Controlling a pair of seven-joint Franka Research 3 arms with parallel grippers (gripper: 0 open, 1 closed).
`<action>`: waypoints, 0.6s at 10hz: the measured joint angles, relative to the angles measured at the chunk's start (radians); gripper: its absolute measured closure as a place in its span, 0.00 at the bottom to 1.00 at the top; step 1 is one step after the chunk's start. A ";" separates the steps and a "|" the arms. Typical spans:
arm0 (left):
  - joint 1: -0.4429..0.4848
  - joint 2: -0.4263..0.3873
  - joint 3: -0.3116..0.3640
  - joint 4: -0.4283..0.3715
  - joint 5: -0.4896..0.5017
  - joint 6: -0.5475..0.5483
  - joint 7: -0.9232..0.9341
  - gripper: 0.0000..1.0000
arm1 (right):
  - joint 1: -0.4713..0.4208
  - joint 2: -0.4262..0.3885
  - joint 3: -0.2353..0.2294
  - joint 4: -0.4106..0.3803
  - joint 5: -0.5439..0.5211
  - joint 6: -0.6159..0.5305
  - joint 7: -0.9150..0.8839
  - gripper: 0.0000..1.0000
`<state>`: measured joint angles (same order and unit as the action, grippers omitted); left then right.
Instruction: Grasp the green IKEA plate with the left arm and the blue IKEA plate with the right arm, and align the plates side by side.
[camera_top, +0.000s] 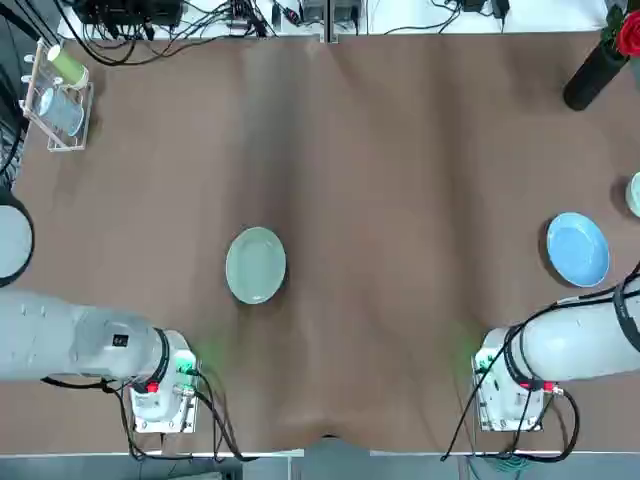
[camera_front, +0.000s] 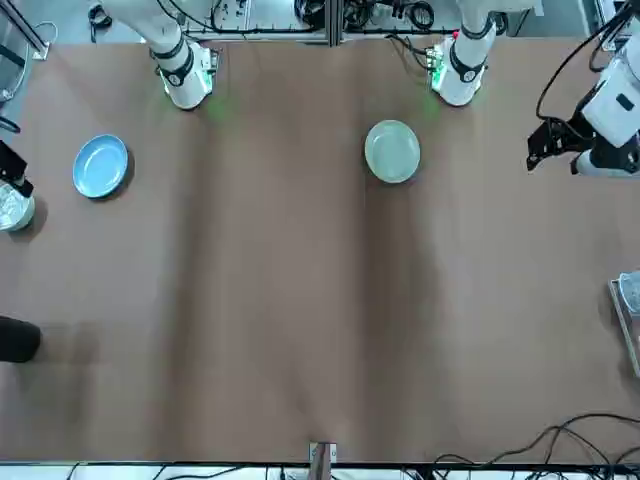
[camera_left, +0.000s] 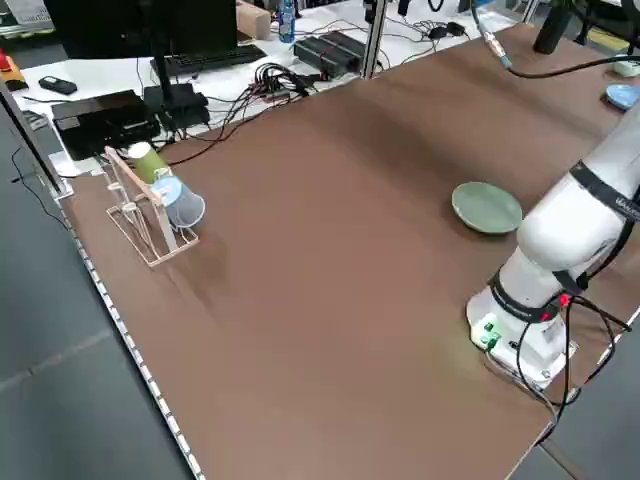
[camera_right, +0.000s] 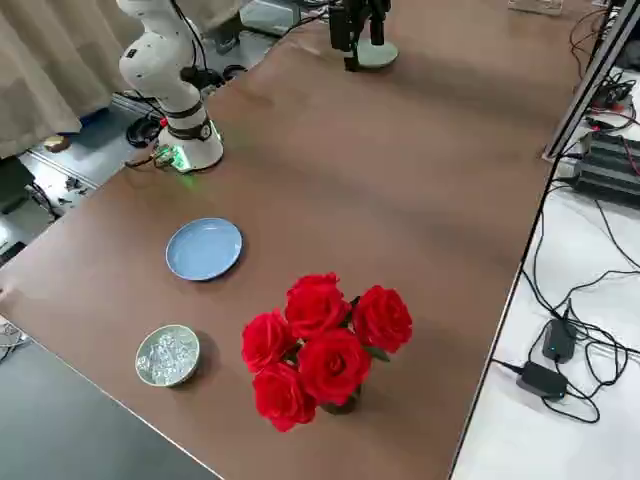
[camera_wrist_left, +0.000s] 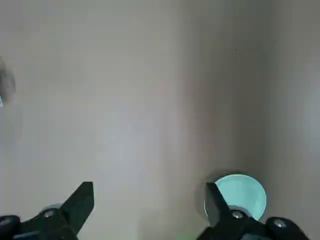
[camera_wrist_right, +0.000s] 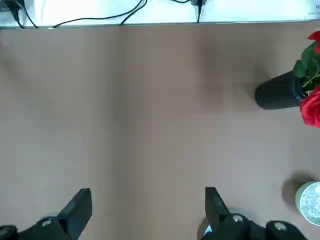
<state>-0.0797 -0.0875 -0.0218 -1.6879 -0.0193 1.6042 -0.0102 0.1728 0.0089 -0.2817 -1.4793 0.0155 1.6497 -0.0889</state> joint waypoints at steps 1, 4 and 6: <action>0.001 0.000 -0.001 -0.001 0.000 0.001 0.000 0.01 | 0.000 0.000 0.001 0.000 0.000 0.000 0.000 0.00; 0.002 0.000 0.000 0.004 0.000 0.006 0.000 0.00 | 0.000 -0.003 0.000 0.005 0.000 -0.002 0.000 0.00; 0.004 0.000 0.001 0.004 0.000 -0.005 -0.008 0.01 | 0.000 -0.010 0.001 0.012 0.000 -0.041 0.000 0.00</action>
<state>-0.0758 -0.0876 -0.0208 -1.6844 -0.0192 1.5994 -0.0185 0.1729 -0.0008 -0.2806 -1.4670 0.0155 1.6089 -0.0889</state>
